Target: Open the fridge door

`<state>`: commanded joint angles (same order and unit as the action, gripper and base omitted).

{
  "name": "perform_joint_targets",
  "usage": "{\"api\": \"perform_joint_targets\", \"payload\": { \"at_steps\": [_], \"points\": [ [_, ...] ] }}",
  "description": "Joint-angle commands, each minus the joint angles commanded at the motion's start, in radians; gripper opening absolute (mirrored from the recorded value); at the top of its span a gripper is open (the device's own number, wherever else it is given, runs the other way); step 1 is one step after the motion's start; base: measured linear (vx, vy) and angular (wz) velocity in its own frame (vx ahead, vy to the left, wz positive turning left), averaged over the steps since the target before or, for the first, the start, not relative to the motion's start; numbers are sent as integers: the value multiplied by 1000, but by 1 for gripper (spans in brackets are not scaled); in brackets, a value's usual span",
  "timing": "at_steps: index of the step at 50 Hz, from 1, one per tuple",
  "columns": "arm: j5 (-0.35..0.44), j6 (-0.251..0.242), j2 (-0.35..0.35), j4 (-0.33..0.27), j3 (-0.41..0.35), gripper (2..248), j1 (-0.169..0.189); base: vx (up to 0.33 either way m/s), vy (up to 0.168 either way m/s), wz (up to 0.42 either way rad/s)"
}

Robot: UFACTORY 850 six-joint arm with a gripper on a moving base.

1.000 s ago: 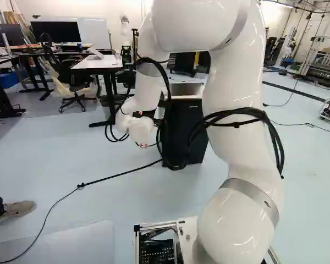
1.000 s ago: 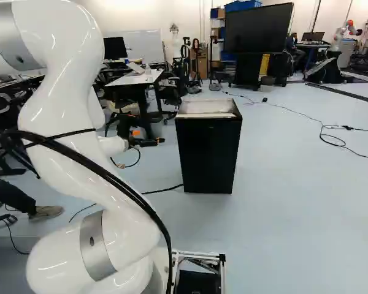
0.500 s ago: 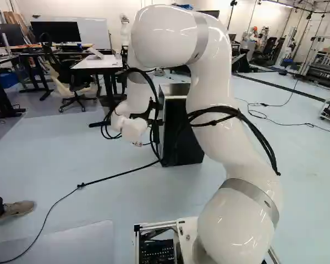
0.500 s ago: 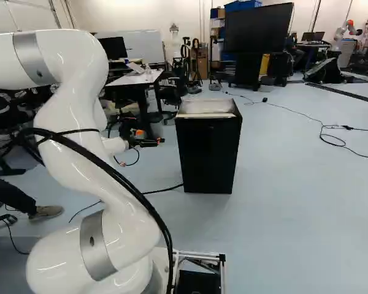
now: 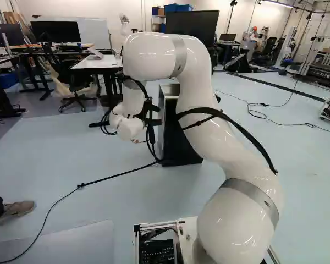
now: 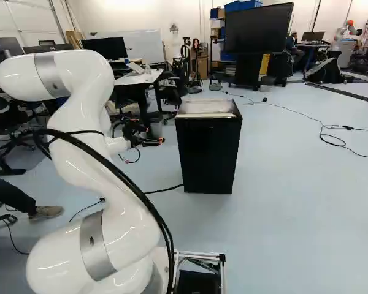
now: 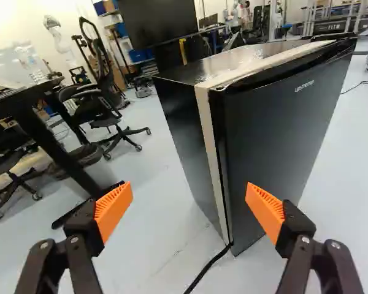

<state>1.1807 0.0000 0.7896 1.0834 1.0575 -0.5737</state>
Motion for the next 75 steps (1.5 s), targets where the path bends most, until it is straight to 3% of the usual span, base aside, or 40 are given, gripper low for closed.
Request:
{"api": "perform_joint_targets", "payload": {
  "at_steps": [13,28,75],
  "points": [
    [26,0,51,48,86,247,16,0,0,0],
    [29,0,87,58,148,247,37,0,0,0],
    [39,0,111,80,188,247,99,0,0,0]
  ]
}}
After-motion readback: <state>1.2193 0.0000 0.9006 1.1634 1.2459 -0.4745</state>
